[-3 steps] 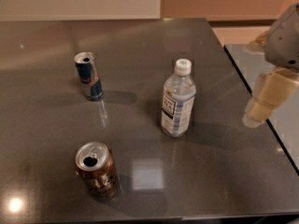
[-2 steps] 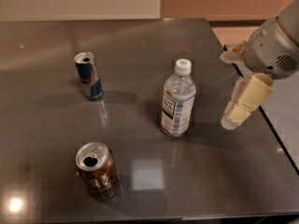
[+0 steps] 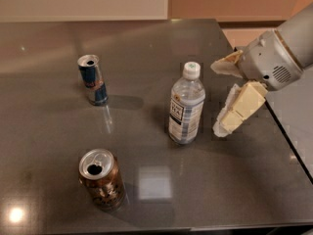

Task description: Knock blue plastic bottle over

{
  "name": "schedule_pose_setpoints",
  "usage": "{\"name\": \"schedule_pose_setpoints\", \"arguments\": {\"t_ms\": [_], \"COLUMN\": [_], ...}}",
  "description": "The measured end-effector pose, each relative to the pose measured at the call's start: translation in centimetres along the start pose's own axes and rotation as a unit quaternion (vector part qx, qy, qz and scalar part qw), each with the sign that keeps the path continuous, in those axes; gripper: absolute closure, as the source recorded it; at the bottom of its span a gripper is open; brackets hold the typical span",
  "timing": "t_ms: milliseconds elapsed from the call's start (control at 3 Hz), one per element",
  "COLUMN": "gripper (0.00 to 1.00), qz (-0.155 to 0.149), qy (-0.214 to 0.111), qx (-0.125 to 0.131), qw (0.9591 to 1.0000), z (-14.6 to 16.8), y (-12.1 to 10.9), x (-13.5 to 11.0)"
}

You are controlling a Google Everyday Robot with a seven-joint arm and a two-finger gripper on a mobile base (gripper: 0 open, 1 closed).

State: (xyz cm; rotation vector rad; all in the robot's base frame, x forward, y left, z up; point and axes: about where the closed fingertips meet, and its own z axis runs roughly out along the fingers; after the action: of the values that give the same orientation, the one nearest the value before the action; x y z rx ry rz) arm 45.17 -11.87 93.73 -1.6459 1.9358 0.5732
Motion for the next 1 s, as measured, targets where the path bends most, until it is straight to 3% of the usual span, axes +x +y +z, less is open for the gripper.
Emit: {"name": "schedule_pose_setpoints", "arguments": {"t_ms": [667, 1000], "gripper": [0.00, 0.00], "qz": [-0.009, -0.011], "qy": [-0.070, -0.087], "qx": [-0.001, 0.000], "qw": [0.9975, 0.9962], "z": [1.8, 2.8], "y": [0.2, 0.4], "x": [-1.8, -2.2]}}
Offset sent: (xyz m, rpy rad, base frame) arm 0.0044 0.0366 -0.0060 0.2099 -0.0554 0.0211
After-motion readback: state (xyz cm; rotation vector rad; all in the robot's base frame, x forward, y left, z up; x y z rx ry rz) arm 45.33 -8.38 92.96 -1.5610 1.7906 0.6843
